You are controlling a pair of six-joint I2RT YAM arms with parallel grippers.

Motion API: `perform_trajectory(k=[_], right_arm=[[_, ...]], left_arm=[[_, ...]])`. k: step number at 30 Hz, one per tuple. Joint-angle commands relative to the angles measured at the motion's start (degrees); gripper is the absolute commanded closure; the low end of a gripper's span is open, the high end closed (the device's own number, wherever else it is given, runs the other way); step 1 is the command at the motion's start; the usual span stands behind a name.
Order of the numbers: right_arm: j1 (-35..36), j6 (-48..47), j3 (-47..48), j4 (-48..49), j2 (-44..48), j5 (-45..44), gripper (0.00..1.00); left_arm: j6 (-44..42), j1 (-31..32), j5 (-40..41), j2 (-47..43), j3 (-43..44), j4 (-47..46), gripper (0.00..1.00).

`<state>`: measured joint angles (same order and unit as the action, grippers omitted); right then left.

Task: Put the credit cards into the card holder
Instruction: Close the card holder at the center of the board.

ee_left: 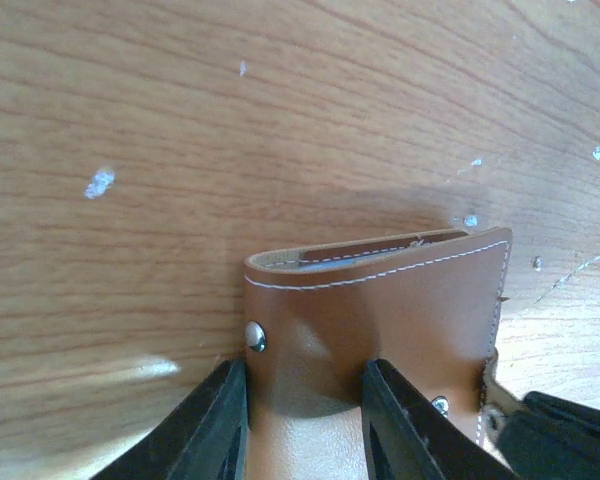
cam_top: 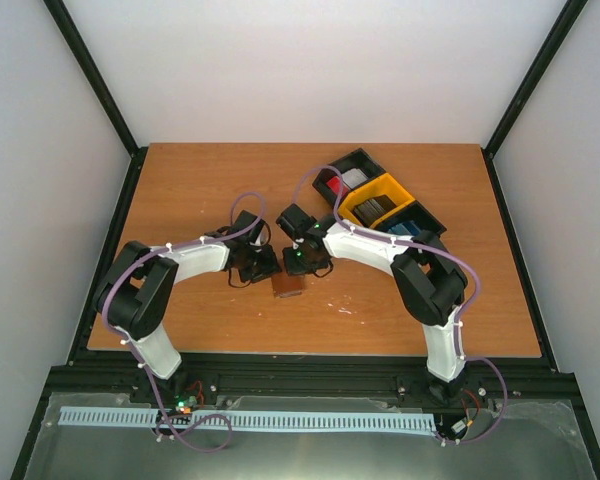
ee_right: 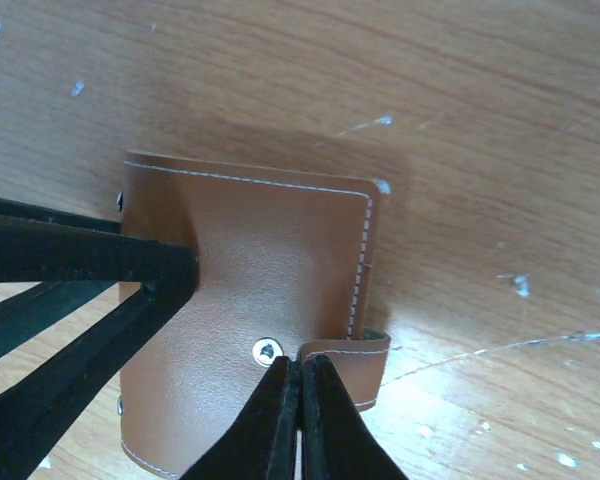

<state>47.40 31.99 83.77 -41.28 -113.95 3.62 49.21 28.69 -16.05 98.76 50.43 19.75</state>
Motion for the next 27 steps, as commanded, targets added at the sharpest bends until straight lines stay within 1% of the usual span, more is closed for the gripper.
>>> perform_trajectory(k=[1, 10, 23, 27], right_arm=[[0.5, 0.5, -2.2, 4.5, 1.5, 5.6, 0.97], [0.4, 1.3, -3.1, 6.6, 0.9, 7.6, 0.97], [0.4, -0.3, -2.5, 3.8, -0.9, 5.4, 0.97], [0.4, -1.4, -1.3, 2.9, -2.2, 6.7, 0.97]], left_arm=[[0.7, 1.3, 0.7, 6.6, -5.5, 5.7, 0.66], [1.1, 1.3, 0.1, 5.7, -5.8, 5.5, 0.67], [0.9, 1.3, 0.2, 5.8, -5.8, 5.5, 0.67], [0.9, 1.3, 0.2, 5.8, -5.6, 5.5, 0.67]])
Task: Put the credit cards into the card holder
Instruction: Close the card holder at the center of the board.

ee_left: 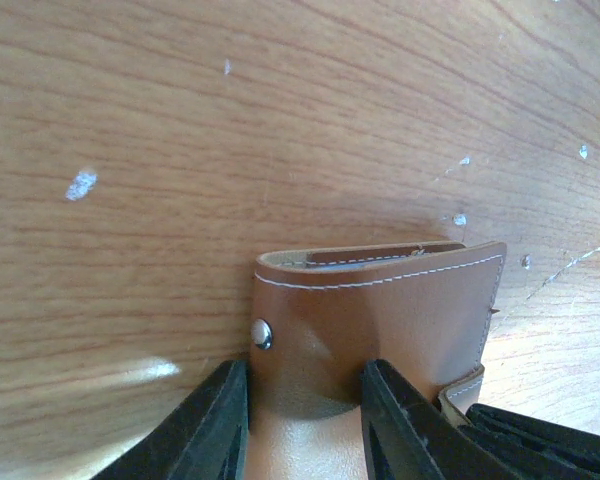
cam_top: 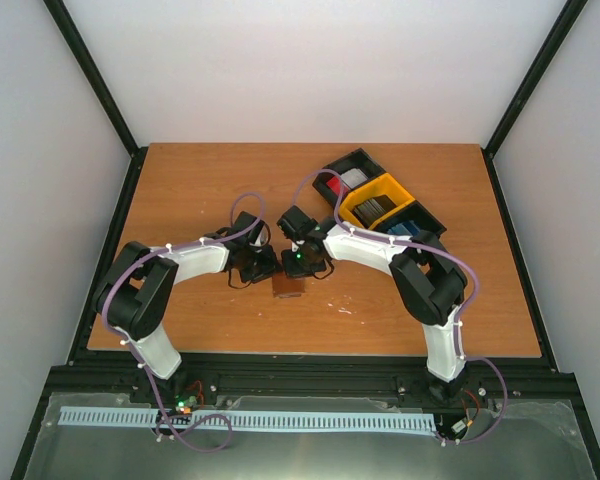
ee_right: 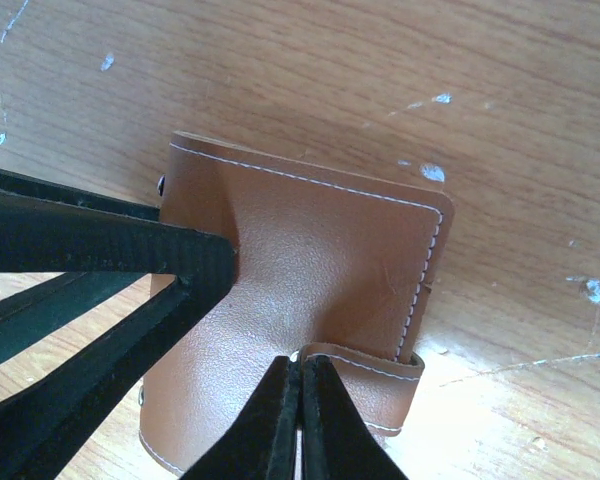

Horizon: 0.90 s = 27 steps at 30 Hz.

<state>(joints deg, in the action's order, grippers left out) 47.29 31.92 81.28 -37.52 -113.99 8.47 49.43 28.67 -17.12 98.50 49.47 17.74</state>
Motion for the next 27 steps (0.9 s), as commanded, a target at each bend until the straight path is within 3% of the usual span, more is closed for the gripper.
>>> perform_trajectory(k=[1, 13, 27], right_arm=[[0.6, -1.4, 1.3, -0.9, -2.4, 2.1, 0.97], [0.7, -1.7, 2.5, -3.3, -4.6, 0.5, 0.97], [0.8, -0.1, 0.6, -0.3, -6.1, 6.1, 0.97]], left_arm=[[0.7, 1.3, 1.3, 6.1, -4.6, 7.6, 0.67], [0.8, 1.3, 1.4, 6.3, -4.5, 7.7, 0.67], [0.8, 1.3, 1.2, 6.2, -4.6, 7.2, 0.68]])
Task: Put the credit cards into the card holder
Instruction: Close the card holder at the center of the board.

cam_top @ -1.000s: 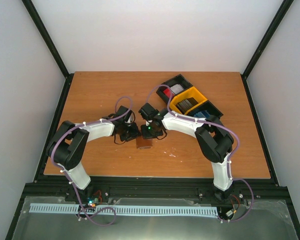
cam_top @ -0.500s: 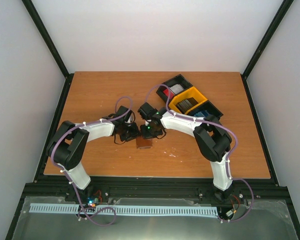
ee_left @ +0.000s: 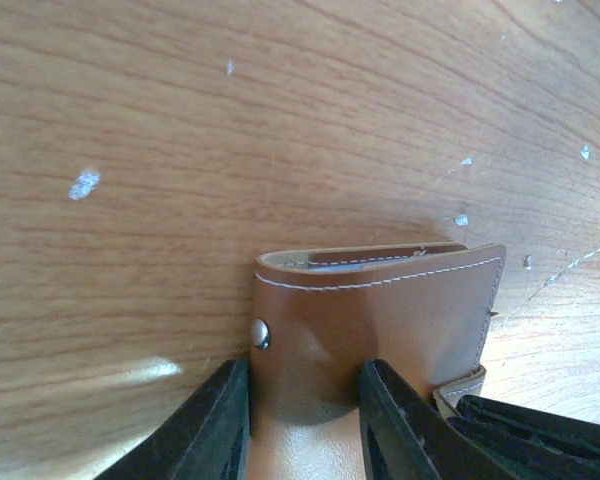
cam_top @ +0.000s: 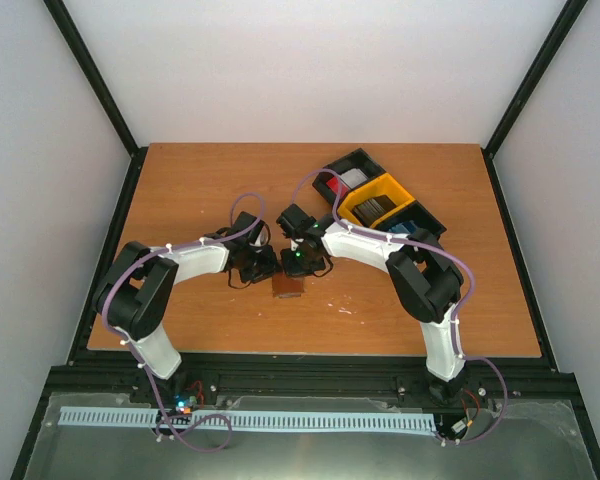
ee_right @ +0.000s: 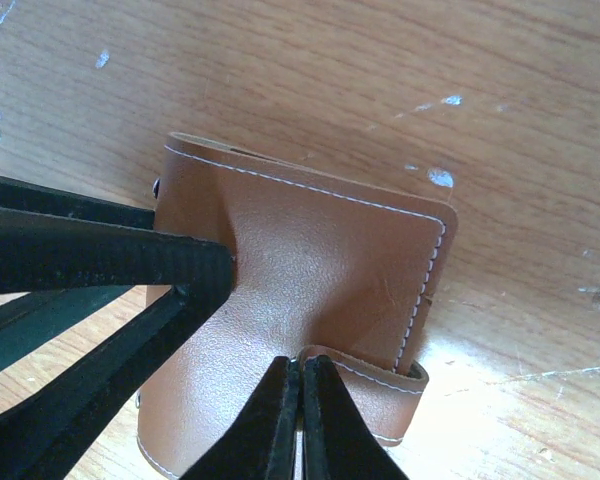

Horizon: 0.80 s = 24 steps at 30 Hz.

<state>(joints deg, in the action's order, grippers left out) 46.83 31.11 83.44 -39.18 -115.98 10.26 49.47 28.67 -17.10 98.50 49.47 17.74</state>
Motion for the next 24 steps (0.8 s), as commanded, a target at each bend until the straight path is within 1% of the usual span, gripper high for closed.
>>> perform_trajectory(k=[1, 4, 15, 19, 22, 24], right_arm=[[1.3, 0.6, -1.7, 1.3, -4.3, 4.2, 0.97], [1.5, 0.8, -1.5, 1.2, -5.1, 4.6, 0.97], [2.7, 3.1, -0.4, -0.4, -8.6, 4.5, 0.97], [3.5, 3.1, -0.8, -1.1, -9.0, 3.4, 0.94], [3.9, 3.6, -1.9, -1.4, -8.8, 3.2, 0.97], [4.1, 3.8, -3.1, -1.3, -7.7, 2.1, 0.97]], left_arm=[[0.7, 1.3, 1.1, 6.3, -4.7, 7.1, 0.68], [0.7, 1.3, 0.9, 6.5, -4.8, 6.9, 0.71], [0.5, 1.3, 0.5, 6.8, -5.0, 6.4, 0.73], [0.5, 1.3, 0.5, 6.9, -5.2, 6.1, 0.73], [0.6, 1.3, 0.4, 6.8, -5.3, 6.0, 0.73], [0.6, 1.3, 0.5, 6.8, -5.4, 6.1, 0.73]])
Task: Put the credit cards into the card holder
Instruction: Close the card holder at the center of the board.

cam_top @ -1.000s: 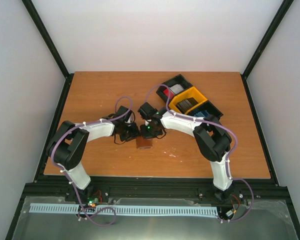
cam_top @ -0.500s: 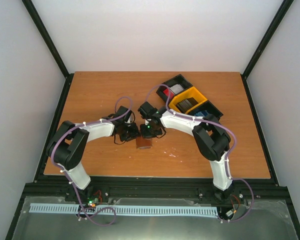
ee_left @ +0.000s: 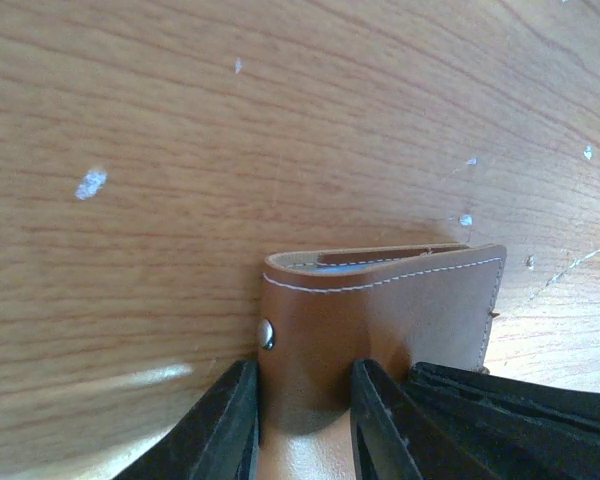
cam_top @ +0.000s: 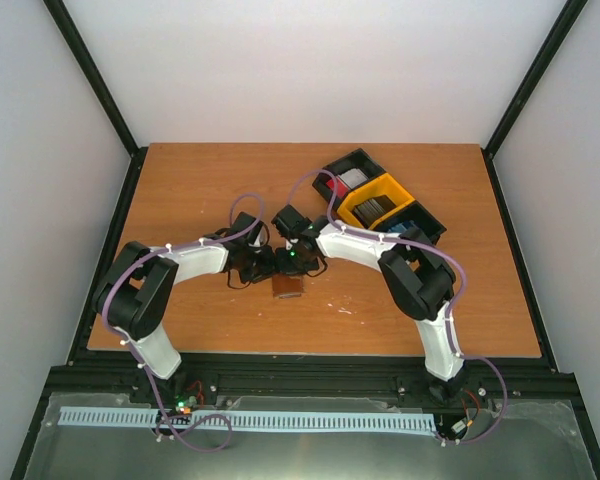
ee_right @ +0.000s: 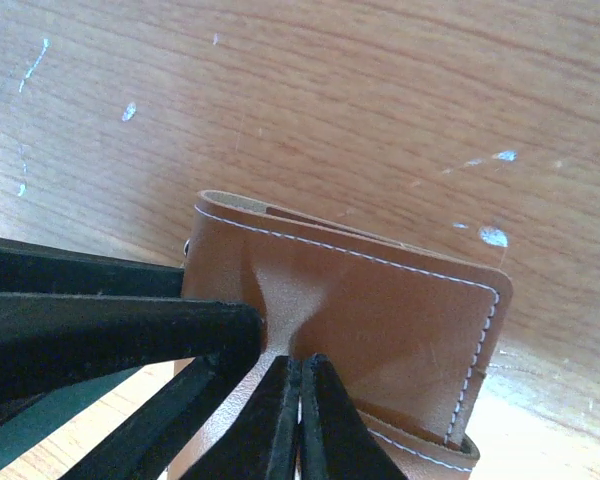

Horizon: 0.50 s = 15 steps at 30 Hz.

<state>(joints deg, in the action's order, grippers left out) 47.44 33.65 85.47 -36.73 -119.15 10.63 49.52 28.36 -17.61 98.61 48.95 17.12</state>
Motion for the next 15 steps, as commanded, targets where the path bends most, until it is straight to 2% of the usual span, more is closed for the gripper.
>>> perform_trajectory(k=[1, 8, 15], right_arm=[[3.4, 1.2, -5.5, -3.7, -3.9, 0.9, 0.96], [3.2, 1.2, -4.2, 0.1, 1.3, 0.6, 0.80], [2.6, 1.9, -3.0, 2.5, 6.1, 0.4, 0.76]], left_arm=[[0.6, 1.6, 1.0, 6.6, -4.9, 6.6, 0.73], [0.5, 1.6, 1.4, 6.1, -5.0, 6.9, 0.72], [0.0, 1.6, 1.4, 6.3, -4.6, 7.1, 0.72]])
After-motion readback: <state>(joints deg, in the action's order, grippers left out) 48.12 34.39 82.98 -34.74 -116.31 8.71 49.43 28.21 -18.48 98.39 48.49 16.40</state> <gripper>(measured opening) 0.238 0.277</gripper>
